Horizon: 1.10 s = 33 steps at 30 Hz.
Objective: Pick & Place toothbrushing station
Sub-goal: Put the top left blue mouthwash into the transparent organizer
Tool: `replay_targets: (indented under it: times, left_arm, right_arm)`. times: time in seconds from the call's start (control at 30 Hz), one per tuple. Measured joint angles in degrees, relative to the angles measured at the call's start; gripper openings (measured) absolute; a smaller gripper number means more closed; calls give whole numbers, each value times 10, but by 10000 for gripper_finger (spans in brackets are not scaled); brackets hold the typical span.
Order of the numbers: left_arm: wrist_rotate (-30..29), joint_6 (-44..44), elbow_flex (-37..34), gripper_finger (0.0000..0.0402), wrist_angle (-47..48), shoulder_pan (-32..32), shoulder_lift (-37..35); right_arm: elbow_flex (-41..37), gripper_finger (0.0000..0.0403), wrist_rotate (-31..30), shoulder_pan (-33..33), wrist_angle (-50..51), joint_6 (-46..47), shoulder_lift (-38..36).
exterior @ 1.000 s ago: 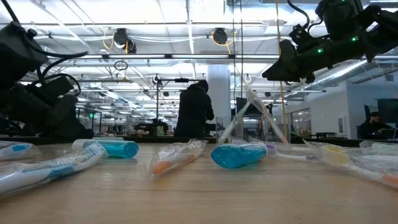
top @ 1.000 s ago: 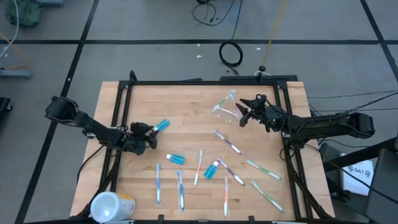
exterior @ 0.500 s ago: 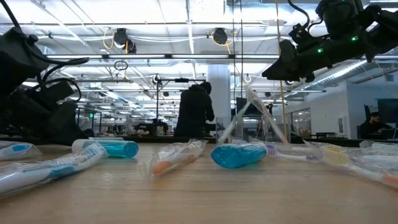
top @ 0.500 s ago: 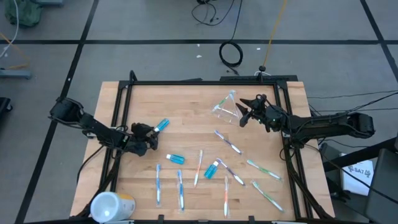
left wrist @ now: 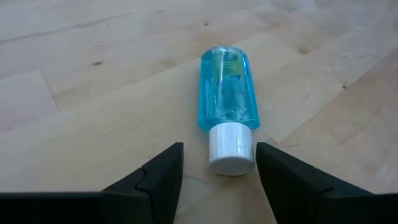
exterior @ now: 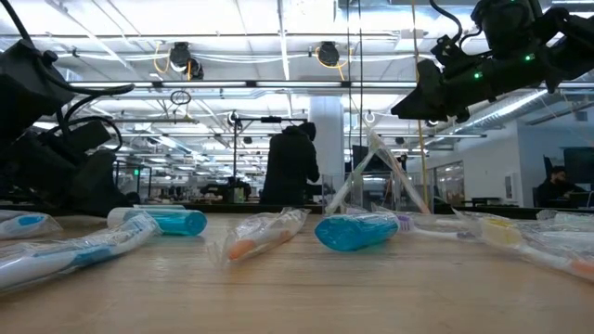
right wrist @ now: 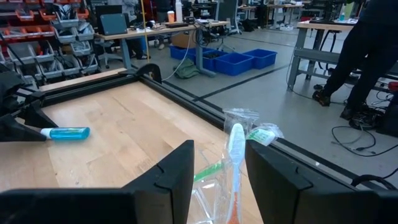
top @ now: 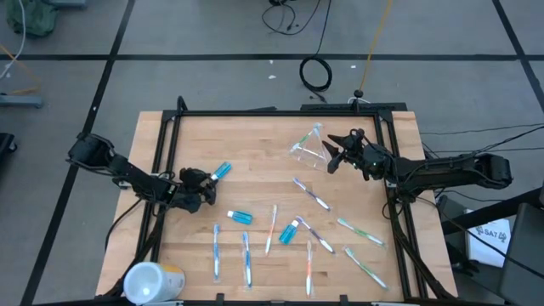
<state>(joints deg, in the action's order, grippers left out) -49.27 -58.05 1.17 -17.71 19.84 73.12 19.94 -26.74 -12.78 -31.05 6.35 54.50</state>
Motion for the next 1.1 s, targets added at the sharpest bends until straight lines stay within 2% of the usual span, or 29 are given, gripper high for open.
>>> replay_targets:
  times: [0.17,0.37,0.47,0.6,0.73,0.97,1.1]
  left_arm:
    - [2,24,0,188,-2,0,0]
    - [2,27,0,107,-2,0,0]
    - [0,24,0,80,-3,0,0]
    - [6,42,0,88,-20,0,0]
    - [10,95,-1,111,-90,0,0]
    - [10,267,15,86,-290,0,0]
    - [19,356,80,89,-292,-7,0]
  right_arm:
    - [0,134,0,0,0,0,0]
    - [0,134,0,0,0,0,0]
    - [0,134,0,0,0,0,0]
    - [0,134,0,0,0,0,0]
    - [0,134,0,0,0,0,0]
    - [0,134,0,0,-11,0,0]
    - [0,134,0,0,-16,0,0]
